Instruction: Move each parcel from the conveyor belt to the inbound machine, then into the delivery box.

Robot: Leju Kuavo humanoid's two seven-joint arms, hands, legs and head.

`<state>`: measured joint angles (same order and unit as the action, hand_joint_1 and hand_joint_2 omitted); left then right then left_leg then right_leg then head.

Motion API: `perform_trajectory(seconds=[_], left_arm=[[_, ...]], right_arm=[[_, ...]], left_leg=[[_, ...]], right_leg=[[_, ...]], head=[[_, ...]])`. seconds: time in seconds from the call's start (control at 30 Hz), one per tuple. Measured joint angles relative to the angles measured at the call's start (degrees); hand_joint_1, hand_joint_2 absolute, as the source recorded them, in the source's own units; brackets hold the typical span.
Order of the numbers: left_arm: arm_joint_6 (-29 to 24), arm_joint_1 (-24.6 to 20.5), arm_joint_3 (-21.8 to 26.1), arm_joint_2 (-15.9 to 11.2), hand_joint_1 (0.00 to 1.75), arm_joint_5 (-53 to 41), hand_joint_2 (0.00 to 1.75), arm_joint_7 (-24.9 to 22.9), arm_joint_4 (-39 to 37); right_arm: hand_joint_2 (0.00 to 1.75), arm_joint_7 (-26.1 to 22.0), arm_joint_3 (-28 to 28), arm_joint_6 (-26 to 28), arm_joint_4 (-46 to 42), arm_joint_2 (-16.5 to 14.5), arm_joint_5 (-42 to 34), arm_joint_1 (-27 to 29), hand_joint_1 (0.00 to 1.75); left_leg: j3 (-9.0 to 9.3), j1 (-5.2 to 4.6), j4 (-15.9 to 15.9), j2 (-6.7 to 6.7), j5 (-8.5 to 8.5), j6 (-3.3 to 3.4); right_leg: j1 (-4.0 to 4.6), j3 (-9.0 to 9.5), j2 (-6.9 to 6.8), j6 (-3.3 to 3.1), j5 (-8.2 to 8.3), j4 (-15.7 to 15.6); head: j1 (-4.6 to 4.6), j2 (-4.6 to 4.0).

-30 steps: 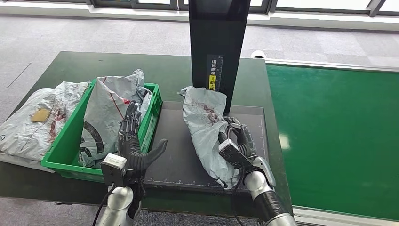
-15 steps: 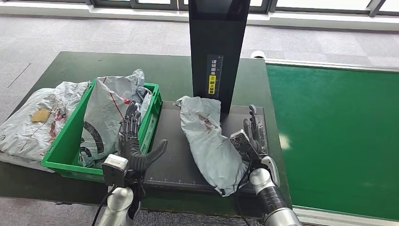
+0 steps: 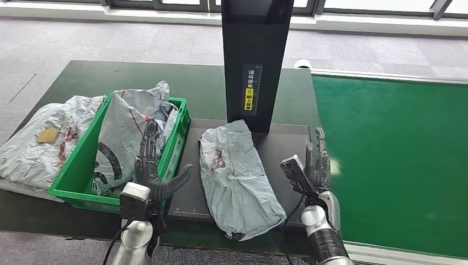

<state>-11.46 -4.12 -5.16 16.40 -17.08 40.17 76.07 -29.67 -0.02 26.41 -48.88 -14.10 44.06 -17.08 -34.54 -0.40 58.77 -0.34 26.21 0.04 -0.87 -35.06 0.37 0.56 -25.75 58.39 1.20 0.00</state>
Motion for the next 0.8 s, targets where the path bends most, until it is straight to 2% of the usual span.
perform_trajectory(seconds=[0.1,0.23,0.3,0.4,0.53,0.7,0.8], left_arm=[[-0.1,0.1,0.4,0.0,0.00,-1.0,1.75,0.0,0.1],[-1.1,0.0,0.3,0.0,0.00,-3.7,1.75,0.0,0.1],[-1.3,-0.2,-0.6,0.0,0.00,-6.3,1.75,0.0,0.0],[-0.5,-1.9,-3.9,0.0,0.00,-13.8,1.75,-1.2,-2.0],[-3.0,-8.0,-9.0,0.5,0.00,-27.6,1.75,-7.0,-11.9],[-6.9,-15.9,-12.2,2.0,0.00,-37.8,1.75,-15.4,-26.7],[-7.4,-18.3,-13.0,2.4,0.00,-39.2,1.75,-17.0,-32.2]], right_arm=[[0.00,-0.4,-0.7,3.6,-3.4,-0.1,0.5,1.6,0.00],[1.75,-7.4,-3.0,10.9,-12.5,-1.3,-4.1,5.8,0.00],[1.75,-9.7,-4.8,13.0,-20.7,-2.4,-5.0,8.6,0.00],[1.75,-10.4,-7.5,13.7,-34.3,-3.6,-5.3,12.1,0.00],[1.75,-10.4,-9.6,13.8,-49.5,-4.3,-5.5,14.7,0.00],[1.75,-10.4,-10.5,13.8,-58.6,-4.4,-5.5,15.9,0.00],[1.75,-10.4,-11.1,13.8,-60.8,-4.4,-5.4,16.2,0.00]], left_leg=[[0.01,0.00,0.0,-0.01,0.00,0.00],[0.02,0.00,0.0,-0.02,-0.01,0.00],[0.00,-0.01,0.0,-0.03,0.00,0.00],[-0.03,-0.06,0.0,-0.07,0.01,0.02],[-0.02,-0.14,0.0,-0.03,0.04,0.07],[0.02,-0.16,0.0,0.08,0.00,0.12],[0.03,-0.16,0.0,0.08,-0.05,0.13]], right_leg=[[0.00,0.00,-0.01,0.00,0.00,0.0],[0.00,-0.01,-0.02,0.00,0.00,0.0],[0.00,-0.05,-0.03,0.00,0.00,0.0],[-0.06,-0.08,-0.08,0.02,-0.03,0.0],[-0.14,-0.05,-0.07,0.09,0.00,0.0],[-0.16,-0.05,0.07,0.16,0.14,0.0],[-0.15,-0.02,0.07,0.17,0.16,0.0]], head=[[0.00,0.00],[0.00,0.00],[0.01,0.00],[0.02,0.00],[-0.01,0.00],[0.00,0.00],[0.00,0.00]])
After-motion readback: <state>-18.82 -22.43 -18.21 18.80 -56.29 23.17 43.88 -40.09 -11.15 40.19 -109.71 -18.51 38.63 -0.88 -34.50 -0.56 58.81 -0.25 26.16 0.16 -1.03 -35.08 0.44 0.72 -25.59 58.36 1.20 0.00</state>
